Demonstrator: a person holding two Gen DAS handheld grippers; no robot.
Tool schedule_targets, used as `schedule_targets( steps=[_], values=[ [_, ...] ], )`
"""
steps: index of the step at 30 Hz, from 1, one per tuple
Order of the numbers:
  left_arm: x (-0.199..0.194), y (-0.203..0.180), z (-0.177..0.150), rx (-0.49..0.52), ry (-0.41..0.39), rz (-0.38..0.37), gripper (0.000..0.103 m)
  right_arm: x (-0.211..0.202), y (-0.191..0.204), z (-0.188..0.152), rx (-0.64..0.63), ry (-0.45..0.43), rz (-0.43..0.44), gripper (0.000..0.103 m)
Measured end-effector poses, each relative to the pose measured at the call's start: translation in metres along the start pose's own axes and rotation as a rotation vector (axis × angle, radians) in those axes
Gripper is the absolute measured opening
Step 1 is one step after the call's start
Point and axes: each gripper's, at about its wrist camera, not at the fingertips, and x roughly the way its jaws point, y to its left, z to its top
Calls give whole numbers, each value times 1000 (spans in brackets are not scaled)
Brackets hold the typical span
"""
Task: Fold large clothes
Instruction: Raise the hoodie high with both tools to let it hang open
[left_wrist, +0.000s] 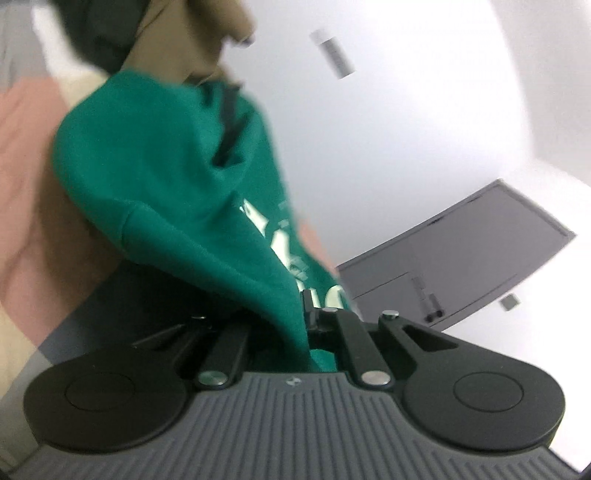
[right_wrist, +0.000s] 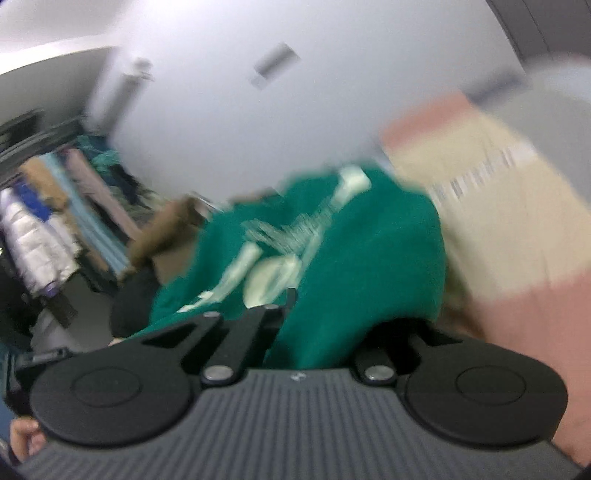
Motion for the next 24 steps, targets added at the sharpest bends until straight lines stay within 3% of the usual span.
schedule_targets(
  steps=[5, 11, 15, 24],
  values=[
    [-44, -26, 8, 62, -52, -75, 5, -42, 37, 18, -81, -143, 81, 7],
    [-94, -76, 32, 118, -121, -164, 5, -84, 83, 62, -144, -234, 134, 7],
    [-117, -129, 57, 192, -160, -193, 5, -107, 128, 111, -229, -269, 156, 7],
    [-161, -267, 151, 418, -269, -264, 6, -160, 234, 225, -410, -396, 238, 7]
  ],
)
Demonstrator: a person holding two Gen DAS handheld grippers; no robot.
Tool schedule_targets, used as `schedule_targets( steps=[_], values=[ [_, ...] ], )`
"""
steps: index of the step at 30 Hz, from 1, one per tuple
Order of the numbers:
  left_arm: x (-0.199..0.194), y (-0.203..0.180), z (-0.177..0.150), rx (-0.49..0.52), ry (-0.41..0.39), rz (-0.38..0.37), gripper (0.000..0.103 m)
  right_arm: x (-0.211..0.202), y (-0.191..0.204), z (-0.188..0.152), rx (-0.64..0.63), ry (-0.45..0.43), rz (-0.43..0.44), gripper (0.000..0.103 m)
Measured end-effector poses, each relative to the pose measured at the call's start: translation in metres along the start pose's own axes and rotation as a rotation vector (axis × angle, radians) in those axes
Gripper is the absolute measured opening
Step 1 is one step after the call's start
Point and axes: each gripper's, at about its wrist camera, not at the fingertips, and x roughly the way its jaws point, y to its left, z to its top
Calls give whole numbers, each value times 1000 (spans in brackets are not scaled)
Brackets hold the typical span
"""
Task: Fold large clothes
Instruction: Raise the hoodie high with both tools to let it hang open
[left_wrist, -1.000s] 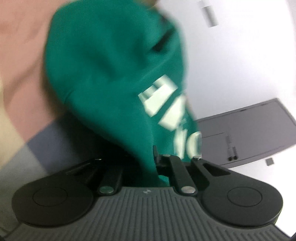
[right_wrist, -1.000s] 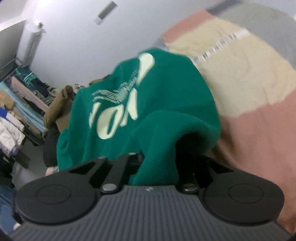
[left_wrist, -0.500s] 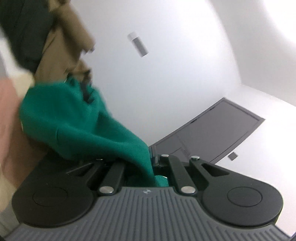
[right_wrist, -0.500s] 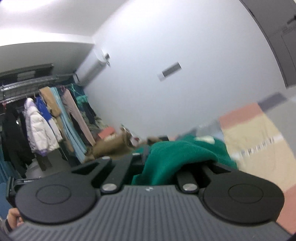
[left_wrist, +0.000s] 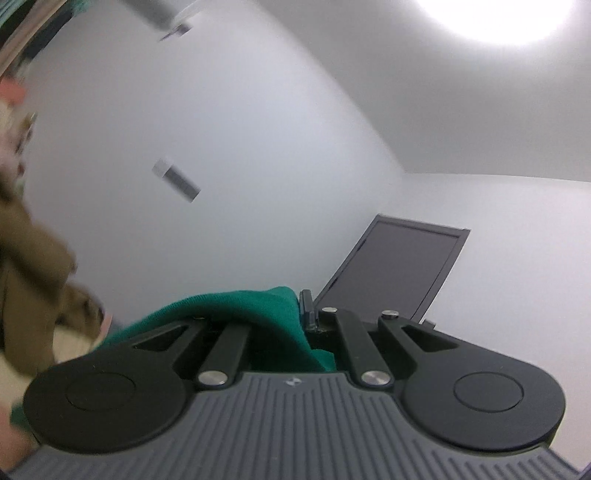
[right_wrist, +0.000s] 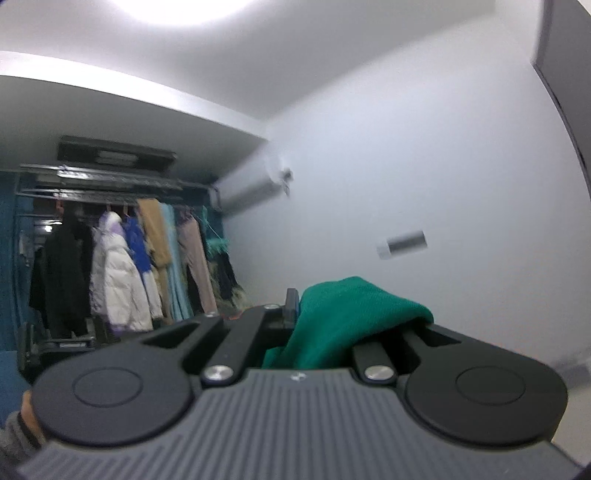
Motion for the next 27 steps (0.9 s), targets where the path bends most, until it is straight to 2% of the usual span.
schedule_targets(
  steps=[4, 6, 9, 12, 14, 17, 24, 27],
  values=[
    [17, -36, 49, 90, -18, -10, 6, 16, 15, 60, -66, -46, -2, 7],
    [33, -46, 64, 127, -6, -4, 6, 30, 16, 84, -93, -55, -24, 7],
    [66, -45, 77, 115, 36, 19, 6, 58, 4, 105, -99, -31, -80, 7],
    [110, -31, 68, 134, 76, 58, 6, 87, -23, 103, -68, 12, -147, 7],
    [144, -8, 46, 157, 113, 102, 6, 100, -42, 84, -74, 33, -189, 7],
    [186, 38, 5, 138, 181, 164, 7, 127, -84, 33, -33, 81, -234, 7],
    [282, 167, -108, 147, 278, 306, 7, 186, -181, -113, 11, 207, -341, 7],
    [325, 221, -151, 141, 345, 373, 7, 221, -218, -173, 6, 249, -392, 7]
  ],
)
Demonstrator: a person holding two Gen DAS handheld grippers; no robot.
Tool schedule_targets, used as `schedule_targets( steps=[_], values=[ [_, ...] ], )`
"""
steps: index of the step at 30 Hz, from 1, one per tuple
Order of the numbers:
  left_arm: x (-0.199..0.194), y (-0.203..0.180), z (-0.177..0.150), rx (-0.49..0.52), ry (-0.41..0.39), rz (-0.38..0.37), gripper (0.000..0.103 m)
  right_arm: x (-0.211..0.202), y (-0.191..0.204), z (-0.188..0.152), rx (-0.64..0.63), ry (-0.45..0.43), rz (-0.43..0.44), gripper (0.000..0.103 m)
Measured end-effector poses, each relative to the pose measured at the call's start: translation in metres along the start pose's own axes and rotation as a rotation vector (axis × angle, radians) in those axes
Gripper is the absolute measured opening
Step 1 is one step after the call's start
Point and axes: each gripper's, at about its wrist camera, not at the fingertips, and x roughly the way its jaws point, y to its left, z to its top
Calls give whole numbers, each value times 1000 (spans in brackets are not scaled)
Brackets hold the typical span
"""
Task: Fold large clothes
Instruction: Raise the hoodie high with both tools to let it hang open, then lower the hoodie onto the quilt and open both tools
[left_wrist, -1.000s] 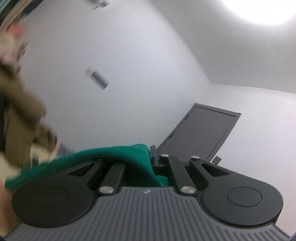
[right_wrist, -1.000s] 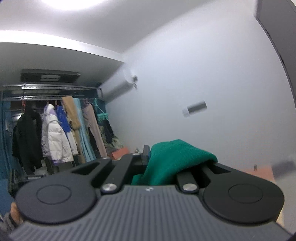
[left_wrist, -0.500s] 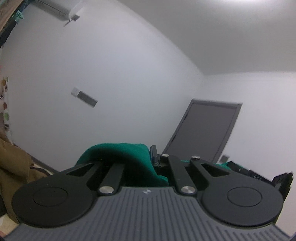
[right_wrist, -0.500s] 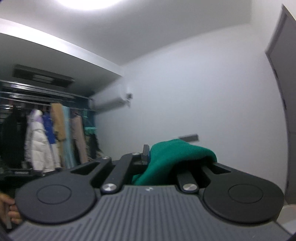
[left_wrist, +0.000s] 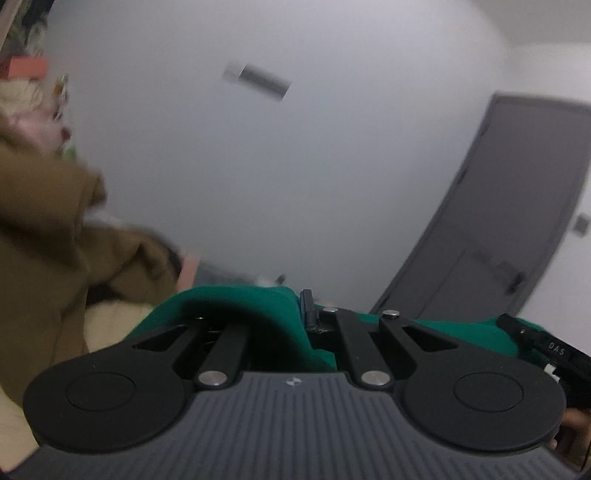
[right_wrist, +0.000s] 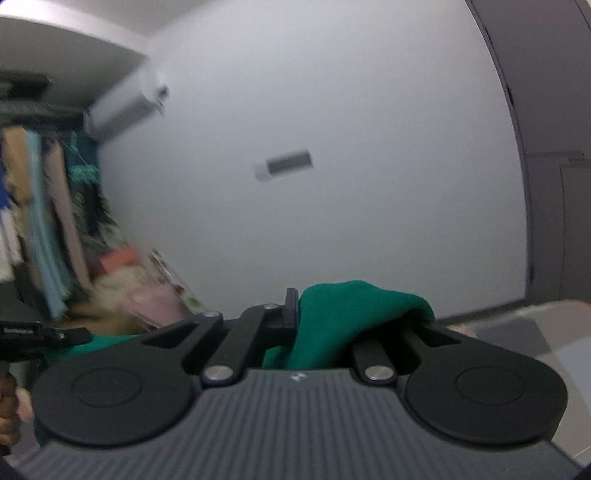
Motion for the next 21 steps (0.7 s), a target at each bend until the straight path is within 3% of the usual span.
schedule_targets(
  steps=[3, 10, 15, 21],
  values=[
    [63, 33, -24, -35, 60, 24, 7, 52, -16, -47, -21, 46, -43, 7],
    [145, 79, -81, -33, 180, 109, 9, 128, -44, -136, -65, 161, -108, 7],
    [182, 104, -108, -68, 274, 159, 9, 162, -63, -171, -19, 274, -130, 7],
    [191, 109, -116, -68, 330, 181, 10, 174, -69, -191, 3, 351, -147, 8]
  ],
)
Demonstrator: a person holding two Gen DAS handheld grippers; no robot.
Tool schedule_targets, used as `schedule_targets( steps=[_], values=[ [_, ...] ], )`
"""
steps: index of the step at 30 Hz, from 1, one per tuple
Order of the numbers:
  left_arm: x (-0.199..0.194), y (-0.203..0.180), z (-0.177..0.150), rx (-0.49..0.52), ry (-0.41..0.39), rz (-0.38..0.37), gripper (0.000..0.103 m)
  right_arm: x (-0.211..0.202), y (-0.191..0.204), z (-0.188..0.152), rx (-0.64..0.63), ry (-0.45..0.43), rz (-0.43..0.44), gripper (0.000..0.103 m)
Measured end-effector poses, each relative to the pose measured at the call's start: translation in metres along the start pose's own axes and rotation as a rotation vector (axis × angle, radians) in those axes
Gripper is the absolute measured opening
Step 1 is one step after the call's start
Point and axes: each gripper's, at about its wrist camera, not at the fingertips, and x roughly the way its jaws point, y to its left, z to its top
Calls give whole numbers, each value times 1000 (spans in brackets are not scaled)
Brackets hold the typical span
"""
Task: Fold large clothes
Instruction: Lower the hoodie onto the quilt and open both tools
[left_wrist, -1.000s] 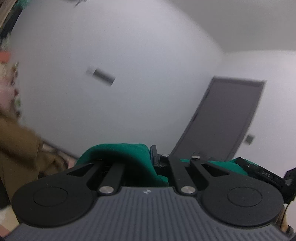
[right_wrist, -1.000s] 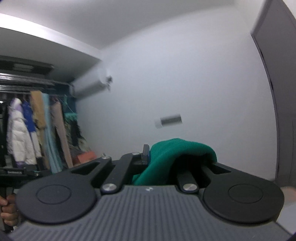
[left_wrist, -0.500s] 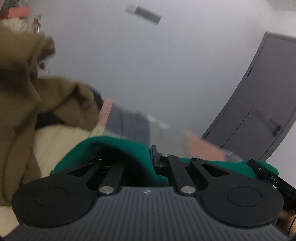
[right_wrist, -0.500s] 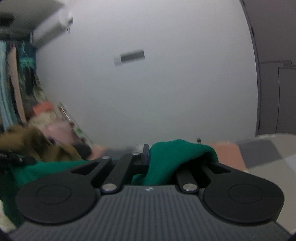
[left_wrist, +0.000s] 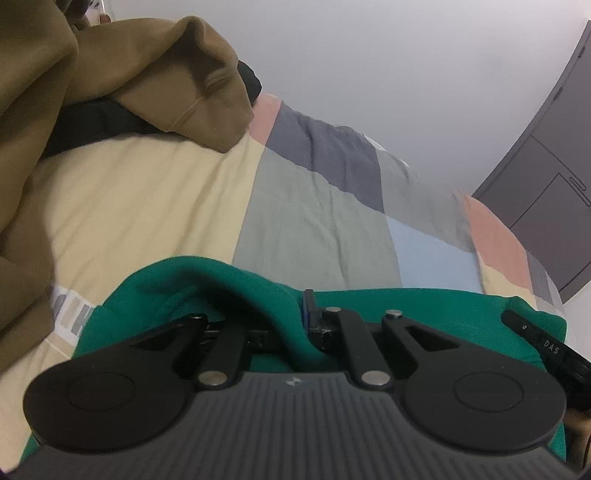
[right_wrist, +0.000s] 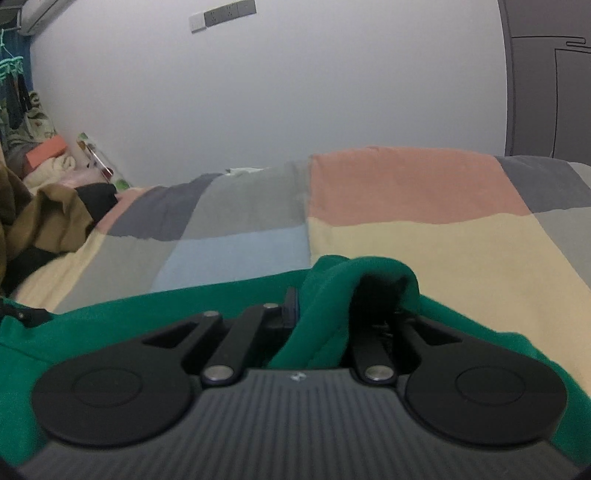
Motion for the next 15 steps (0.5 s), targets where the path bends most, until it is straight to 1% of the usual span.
schedule_targets(
  steps=[1, 2, 3, 4, 5, 6, 7, 9, 11, 12, 15],
  values=[
    [-1, -1, 1, 6, 4, 5, 10, -3, 1, 1, 2, -1, 4, 7],
    [-7, -5, 2, 15, 7, 10, 15, -5, -3, -2, 8, -1, 9, 8],
    [-10, -7, 3, 24, 14, 20, 22, -9, -4, -1, 16, -1, 16, 8],
    [-15, -10, 3, 29, 18, 25, 26, -13, -4, 0, 25, 2, 23, 9],
    [-21, -11, 4, 33, 17, 29, 36, -18, -4, 1, 34, 6, 27, 11],
    [-29, -13, 4, 36, 11, 30, 44, -23, -2, 3, 42, 12, 27, 20],
    [-38, -14, 4, 40, 1, 29, 46, -29, -1, 4, 51, 15, 33, 33],
    [-61, -18, 3, 53, -22, 35, 48, -40, 2, 6, 68, 13, 56, 41],
    [-87, -22, -1, 56, -41, 35, 48, -51, 7, 8, 61, 5, 53, 42],
    [-101, -23, -4, 57, -49, 33, 48, -63, 10, 8, 55, -3, 46, 44],
    [-141, -26, -19, 61, -66, 32, 48, -100, 17, 7, 53, -18, 29, 45]
  ],
)
